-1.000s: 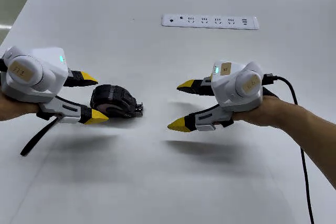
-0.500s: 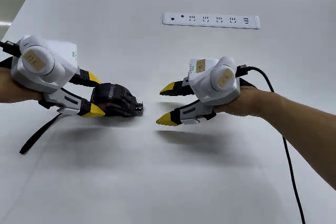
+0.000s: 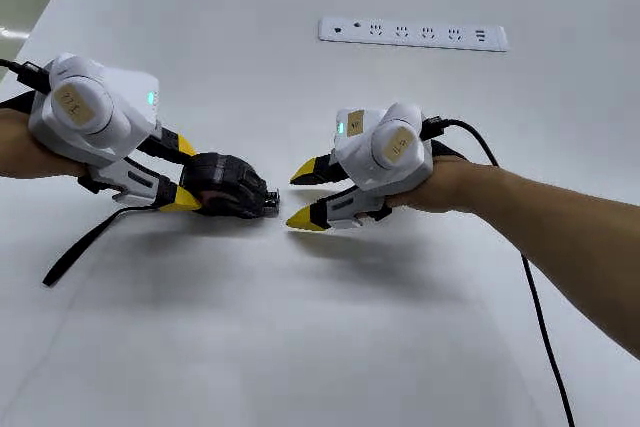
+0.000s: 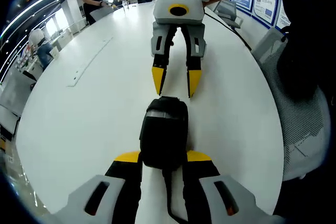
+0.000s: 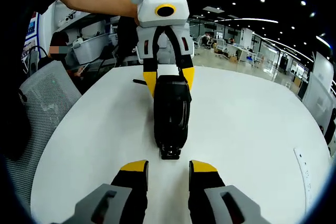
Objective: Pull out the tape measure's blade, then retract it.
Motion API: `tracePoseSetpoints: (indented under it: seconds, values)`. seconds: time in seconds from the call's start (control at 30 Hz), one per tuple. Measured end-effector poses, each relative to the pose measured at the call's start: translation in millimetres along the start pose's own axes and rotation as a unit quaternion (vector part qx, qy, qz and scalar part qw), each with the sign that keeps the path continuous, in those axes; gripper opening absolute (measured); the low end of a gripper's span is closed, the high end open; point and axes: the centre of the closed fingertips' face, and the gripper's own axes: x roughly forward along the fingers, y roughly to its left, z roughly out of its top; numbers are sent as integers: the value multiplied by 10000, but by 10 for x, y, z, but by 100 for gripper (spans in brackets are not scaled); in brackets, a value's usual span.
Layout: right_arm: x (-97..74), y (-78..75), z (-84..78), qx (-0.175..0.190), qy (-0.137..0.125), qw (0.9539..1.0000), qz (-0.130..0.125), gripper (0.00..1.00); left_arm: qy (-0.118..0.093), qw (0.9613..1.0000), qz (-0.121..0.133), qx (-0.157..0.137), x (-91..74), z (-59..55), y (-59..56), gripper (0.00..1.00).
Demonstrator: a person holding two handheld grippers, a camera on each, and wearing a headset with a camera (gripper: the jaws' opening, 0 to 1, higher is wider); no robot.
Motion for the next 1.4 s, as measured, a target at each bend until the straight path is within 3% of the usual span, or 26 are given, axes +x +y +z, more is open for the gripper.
tracePoseSetpoints:
  seconds: [0.57, 1.03, 1.4]
  values:
    - [208, 13, 42, -31, 66, 9999, 115, 17, -41, 10000, -46, -37, 1, -5, 11, 24]
    - [201, -23, 52, -4, 62, 10000, 54, 12, -84, 9999, -78, 29, 26, 26, 0, 26]
    - [216, -27, 68, -225, 43, 9997, 50, 10, -143, 9998, -72, -92, 8, 8, -5, 24]
